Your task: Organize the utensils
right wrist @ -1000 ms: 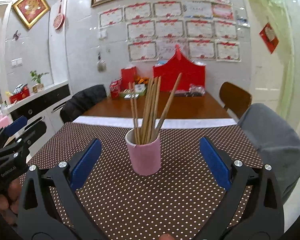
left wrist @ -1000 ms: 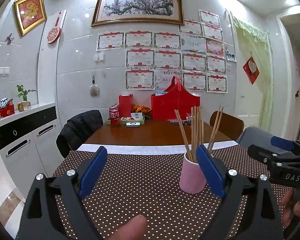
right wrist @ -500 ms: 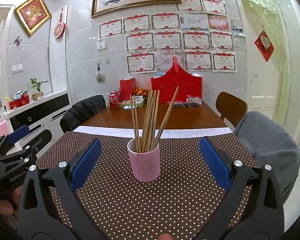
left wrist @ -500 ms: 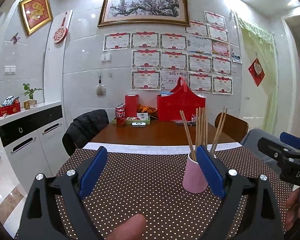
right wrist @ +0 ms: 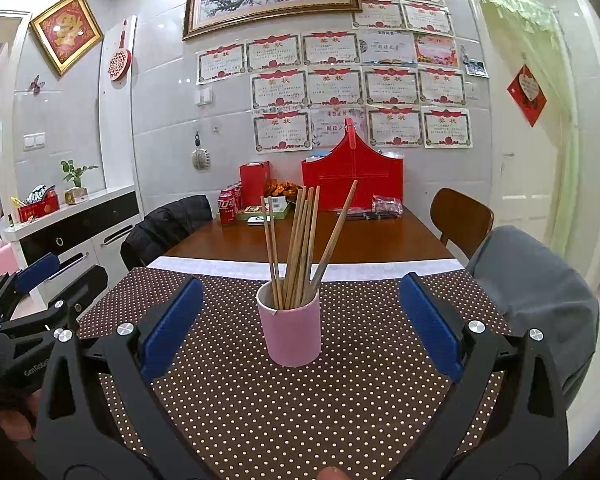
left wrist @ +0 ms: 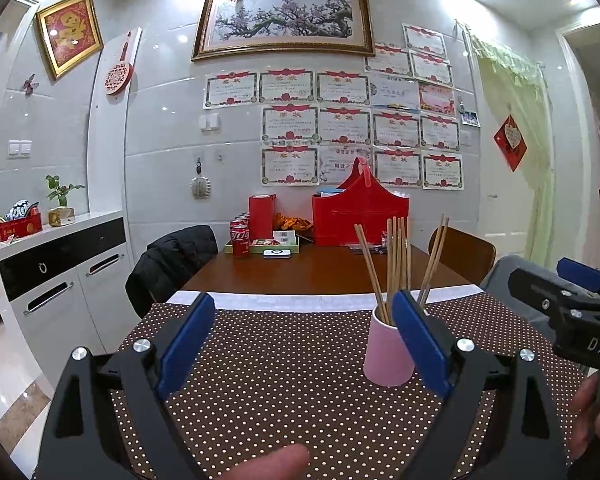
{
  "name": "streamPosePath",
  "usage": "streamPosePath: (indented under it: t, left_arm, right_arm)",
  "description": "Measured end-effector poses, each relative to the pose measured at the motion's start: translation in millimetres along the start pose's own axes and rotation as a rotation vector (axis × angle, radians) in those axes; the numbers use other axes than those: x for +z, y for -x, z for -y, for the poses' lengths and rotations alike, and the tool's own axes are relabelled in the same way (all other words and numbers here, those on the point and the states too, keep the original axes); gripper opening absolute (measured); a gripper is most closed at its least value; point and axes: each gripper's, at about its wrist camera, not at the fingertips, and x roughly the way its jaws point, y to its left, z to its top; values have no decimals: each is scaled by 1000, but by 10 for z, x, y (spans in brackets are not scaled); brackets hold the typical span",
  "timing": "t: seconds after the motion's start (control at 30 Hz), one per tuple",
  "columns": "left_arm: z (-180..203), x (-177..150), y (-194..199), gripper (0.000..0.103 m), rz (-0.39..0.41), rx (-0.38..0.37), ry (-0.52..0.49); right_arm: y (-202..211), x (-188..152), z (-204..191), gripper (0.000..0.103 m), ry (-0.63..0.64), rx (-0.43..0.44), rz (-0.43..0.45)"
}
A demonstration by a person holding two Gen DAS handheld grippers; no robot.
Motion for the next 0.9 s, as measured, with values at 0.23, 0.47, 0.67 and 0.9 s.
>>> streamPosePath:
  t: [0.23,0.47,0.67,0.9]
  left_arm:
    - [28,10,20,89,6,15,-15]
    - [1,24,26,90,-2,12,6]
    - [-37,35,15,90,-11,1,19]
    - [-65,26,12,91,-6,8,33]
  right_arm:
    - [7,1,3,97,-2,-1,3]
    - [-3,-16,-17,97,0,-5,-1]
    - [-5,-25,-19,97,-1,-5,-4]
    - [-13,-39,-25,97,0,-4,-7]
